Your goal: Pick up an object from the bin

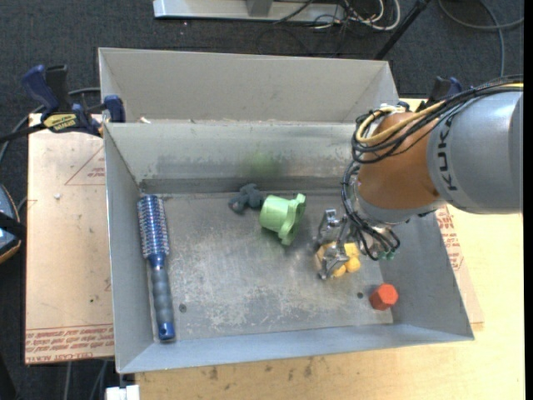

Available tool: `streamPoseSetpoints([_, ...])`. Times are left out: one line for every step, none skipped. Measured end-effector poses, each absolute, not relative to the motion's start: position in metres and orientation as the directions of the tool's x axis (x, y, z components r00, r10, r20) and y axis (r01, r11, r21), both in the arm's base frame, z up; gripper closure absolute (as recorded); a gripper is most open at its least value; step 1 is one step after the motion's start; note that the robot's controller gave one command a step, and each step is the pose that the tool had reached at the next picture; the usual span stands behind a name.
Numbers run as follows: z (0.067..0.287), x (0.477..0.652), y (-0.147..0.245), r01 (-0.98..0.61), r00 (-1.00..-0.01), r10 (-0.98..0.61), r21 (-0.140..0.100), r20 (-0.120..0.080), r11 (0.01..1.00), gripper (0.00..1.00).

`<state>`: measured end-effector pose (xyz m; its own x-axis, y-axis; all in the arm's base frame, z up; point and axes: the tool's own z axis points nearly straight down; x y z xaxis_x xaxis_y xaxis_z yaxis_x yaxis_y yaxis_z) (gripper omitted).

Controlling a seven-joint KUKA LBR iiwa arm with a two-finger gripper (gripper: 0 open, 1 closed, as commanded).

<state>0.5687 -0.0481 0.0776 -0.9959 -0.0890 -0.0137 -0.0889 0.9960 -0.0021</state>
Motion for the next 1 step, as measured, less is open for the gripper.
streamPoseSetpoints([0.2136, 0.5666, -0.0304, -0.276, -0.961, -0.276, -0.002, -0.011, 0.961, 1.0])
